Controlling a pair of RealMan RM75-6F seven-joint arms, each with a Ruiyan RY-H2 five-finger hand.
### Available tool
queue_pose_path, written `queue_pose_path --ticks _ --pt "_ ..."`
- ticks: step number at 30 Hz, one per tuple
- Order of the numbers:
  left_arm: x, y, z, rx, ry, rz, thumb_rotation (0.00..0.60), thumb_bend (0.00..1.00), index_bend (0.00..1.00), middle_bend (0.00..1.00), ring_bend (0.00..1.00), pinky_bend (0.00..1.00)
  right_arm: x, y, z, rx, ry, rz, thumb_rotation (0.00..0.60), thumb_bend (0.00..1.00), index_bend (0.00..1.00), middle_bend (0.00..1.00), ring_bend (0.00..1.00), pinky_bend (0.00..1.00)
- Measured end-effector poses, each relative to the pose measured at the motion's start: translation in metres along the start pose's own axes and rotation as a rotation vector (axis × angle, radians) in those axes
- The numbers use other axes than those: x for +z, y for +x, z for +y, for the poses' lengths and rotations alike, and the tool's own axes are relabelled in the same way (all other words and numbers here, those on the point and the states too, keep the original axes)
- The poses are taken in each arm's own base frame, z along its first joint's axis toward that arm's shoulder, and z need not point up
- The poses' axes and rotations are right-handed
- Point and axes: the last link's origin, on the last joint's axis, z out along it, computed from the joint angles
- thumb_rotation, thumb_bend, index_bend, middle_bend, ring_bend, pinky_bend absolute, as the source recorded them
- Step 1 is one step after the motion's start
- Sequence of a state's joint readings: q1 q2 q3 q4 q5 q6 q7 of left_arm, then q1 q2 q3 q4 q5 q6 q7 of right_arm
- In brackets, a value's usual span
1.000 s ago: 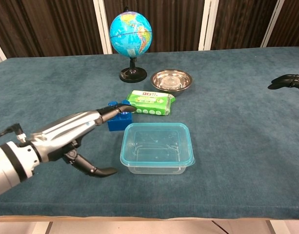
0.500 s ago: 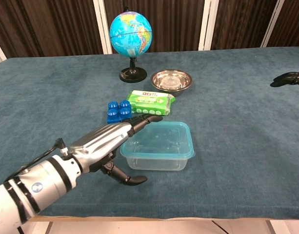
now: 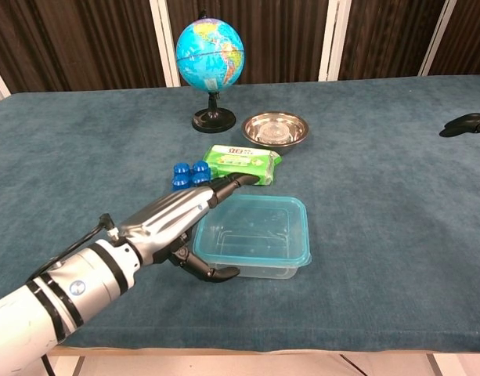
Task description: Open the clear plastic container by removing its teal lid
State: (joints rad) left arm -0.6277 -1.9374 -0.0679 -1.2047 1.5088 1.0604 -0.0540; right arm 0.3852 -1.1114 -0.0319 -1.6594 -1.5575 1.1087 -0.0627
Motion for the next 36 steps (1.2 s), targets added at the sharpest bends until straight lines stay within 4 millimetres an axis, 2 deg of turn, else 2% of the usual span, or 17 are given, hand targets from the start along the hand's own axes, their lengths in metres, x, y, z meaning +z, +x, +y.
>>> queue_pose_path --ticks 4,7,10,14,16,20,29,36 --pt "0.005 0.0 -0.001 -0.001 0.009 -0.008 0.6 0.22 0.02 0.0 0.0 0.08 0.0 -0.002 -0.001 -0.004 0.001 -0.008 0.6 0.14 0.0 0.0 0.0 0.0" --pt "0.007 0.001 -0.001 -0.006 0.009 0.003 0.6 0.21 0.09 0.02 0.0 0.13 0.001 -0.003 -0.001 -0.006 0.0 -0.012 0.6 0.14 0.0 0.0 0.0 0.0" --pt "0.007 0.002 -0.002 -0.01 0.01 0.01 0.6 0.22 0.17 0.13 0.07 0.19 0.003 -0.005 -0.002 -0.005 0.002 -0.018 0.6 0.14 0.0 0.0 0.0 0.0" --pt "0.007 0.001 -0.004 -0.012 0.013 0.003 0.6 0.23 0.31 0.31 0.24 0.32 0.006 -0.007 -0.007 -0.004 0.015 -0.022 0.6 0.14 0.0 0.0 0.0 0.0" --pt "0.007 -0.001 -0.004 -0.009 0.016 -0.006 0.6 0.23 0.37 0.37 0.28 0.36 0.009 -0.008 -0.012 0.001 0.027 -0.02 0.6 0.14 0.01 0.0 0.0 0.0" --pt "0.004 -0.003 -0.005 -0.008 0.014 -0.005 0.6 0.24 0.49 0.48 0.36 0.43 0.016 -0.012 -0.027 0.003 0.072 -0.013 0.6 0.14 0.08 0.0 0.0 0.0" --pt "-0.001 -0.007 -0.005 0.004 0.002 -0.004 0.6 0.24 0.51 0.49 0.36 0.44 0.031 -0.022 -0.063 -0.021 0.181 0.014 0.6 0.15 0.19 0.0 0.0 0.0" --pt "-0.003 -0.008 -0.006 -0.01 0.001 0.0 0.6 0.24 0.51 0.49 0.36 0.45 0.049 -0.046 -0.119 -0.031 0.311 0.061 0.6 0.2 0.34 0.0 0.0 0.0"
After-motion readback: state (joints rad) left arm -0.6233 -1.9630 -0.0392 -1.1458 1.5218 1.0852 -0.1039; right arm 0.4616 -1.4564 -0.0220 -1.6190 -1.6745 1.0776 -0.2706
